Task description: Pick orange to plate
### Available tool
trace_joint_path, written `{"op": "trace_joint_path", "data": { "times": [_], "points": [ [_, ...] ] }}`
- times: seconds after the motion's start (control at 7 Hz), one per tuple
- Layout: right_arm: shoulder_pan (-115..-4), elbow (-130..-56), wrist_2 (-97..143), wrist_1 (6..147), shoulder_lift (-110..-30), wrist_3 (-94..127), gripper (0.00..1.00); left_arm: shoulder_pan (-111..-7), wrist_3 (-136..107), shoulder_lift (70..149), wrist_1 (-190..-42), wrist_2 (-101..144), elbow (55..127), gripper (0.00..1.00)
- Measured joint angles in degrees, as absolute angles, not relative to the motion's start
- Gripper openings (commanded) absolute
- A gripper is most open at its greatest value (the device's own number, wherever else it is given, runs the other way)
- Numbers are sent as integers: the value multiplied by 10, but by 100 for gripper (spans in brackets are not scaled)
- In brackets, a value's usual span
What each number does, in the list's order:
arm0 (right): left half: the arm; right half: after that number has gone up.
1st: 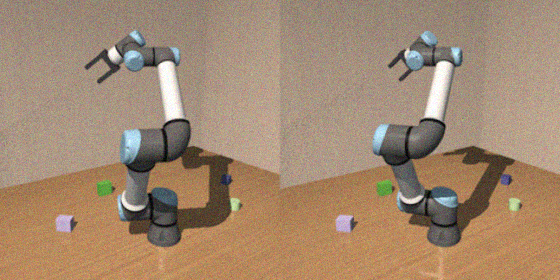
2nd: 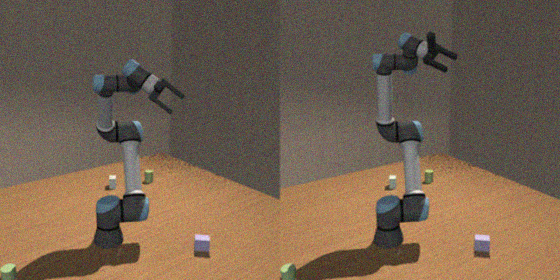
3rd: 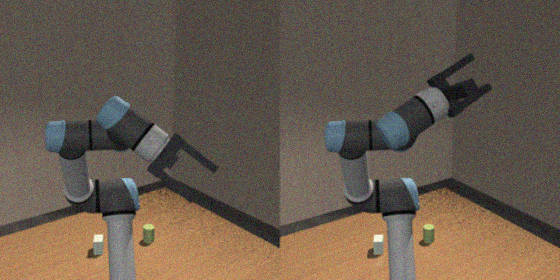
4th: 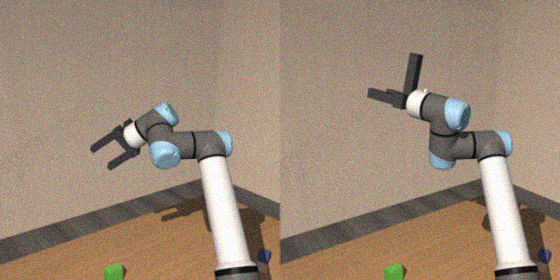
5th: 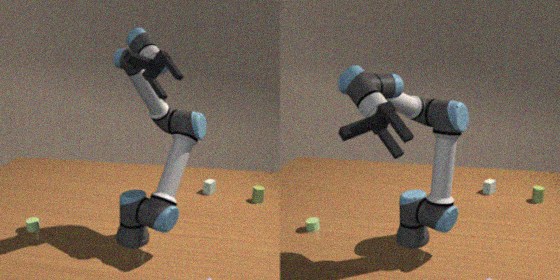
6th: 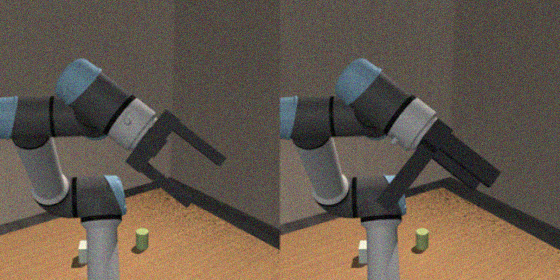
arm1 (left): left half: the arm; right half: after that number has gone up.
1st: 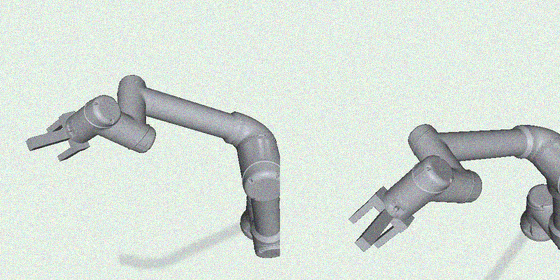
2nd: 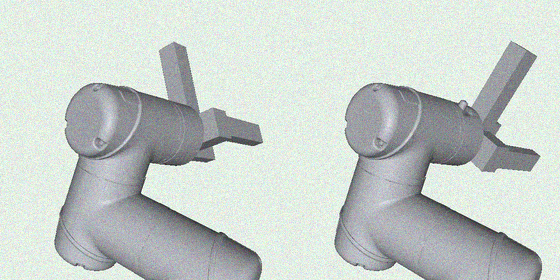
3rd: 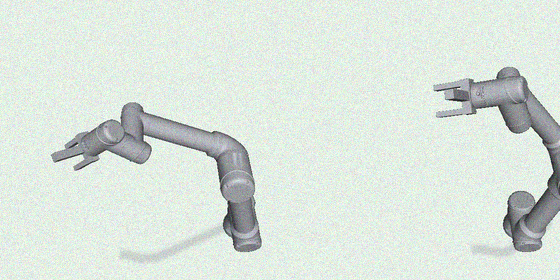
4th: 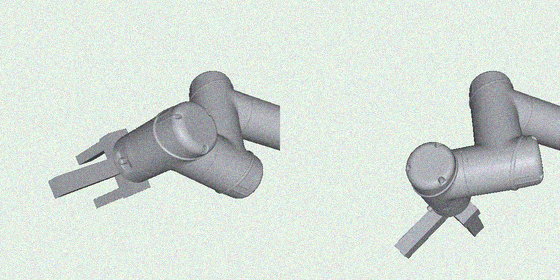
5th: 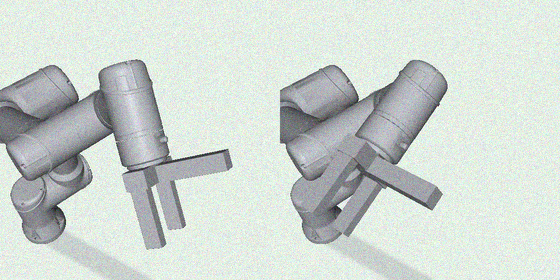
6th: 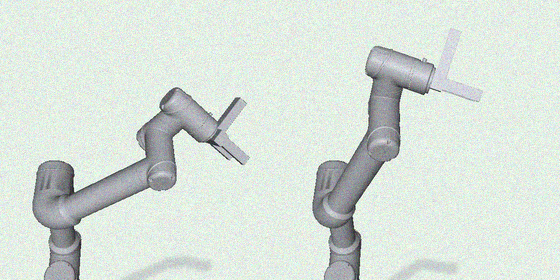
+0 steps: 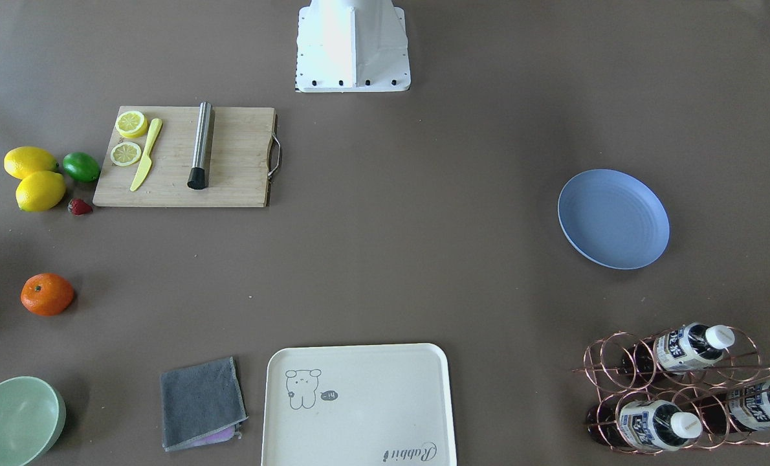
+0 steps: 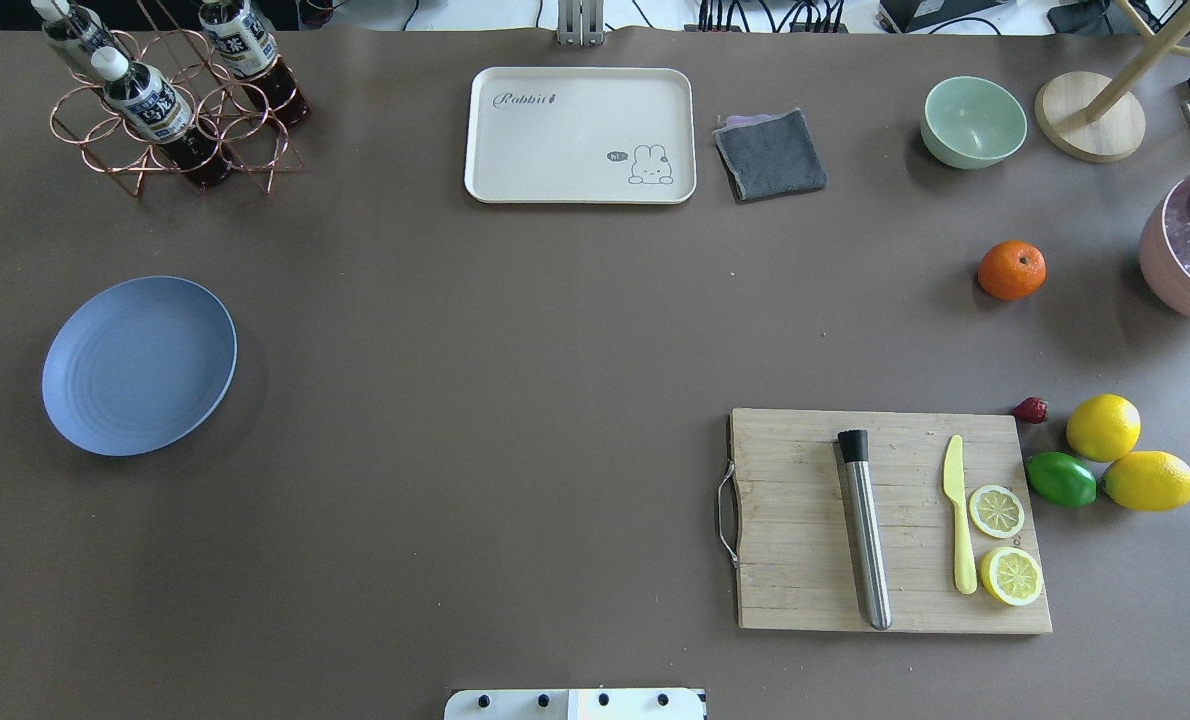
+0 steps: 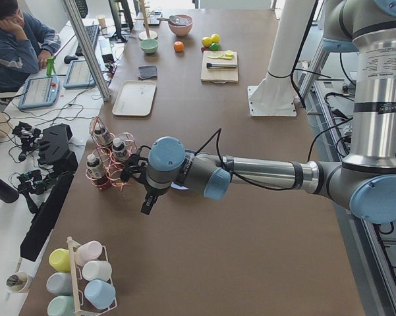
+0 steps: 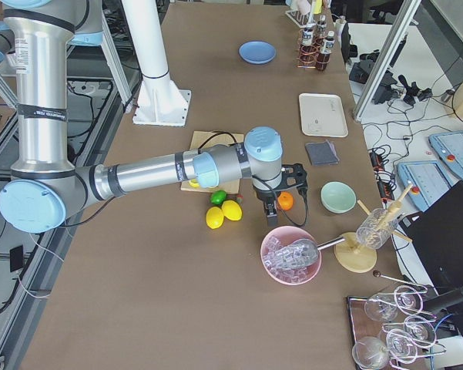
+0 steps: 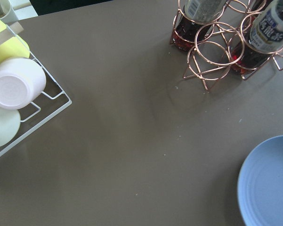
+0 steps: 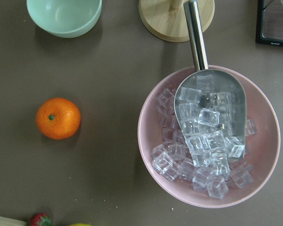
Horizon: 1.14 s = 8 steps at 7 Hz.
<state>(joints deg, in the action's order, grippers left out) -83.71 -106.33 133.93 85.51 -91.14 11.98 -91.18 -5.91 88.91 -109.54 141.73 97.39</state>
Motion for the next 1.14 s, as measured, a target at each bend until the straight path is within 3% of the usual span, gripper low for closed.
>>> {"op": "trace_joint_path", "data": {
  "times": [0.29,0.57,0.86,1.14],
  "points": [
    [-736,-1054,1303,855,-831,278,100,-904,-90,890,-1095,1433,991,98],
    [-647,-985,1249,819,-755,372,98,-904,-96,890,-1095,1435,996,98],
    [-626,-876,1240,695,-737,385,97,-904,-97,889,-1097,1435,996,98],
    [-624,-836,1239,651,-743,384,97,-903,-97,889,-1106,1435,995,98]
  ]
}}
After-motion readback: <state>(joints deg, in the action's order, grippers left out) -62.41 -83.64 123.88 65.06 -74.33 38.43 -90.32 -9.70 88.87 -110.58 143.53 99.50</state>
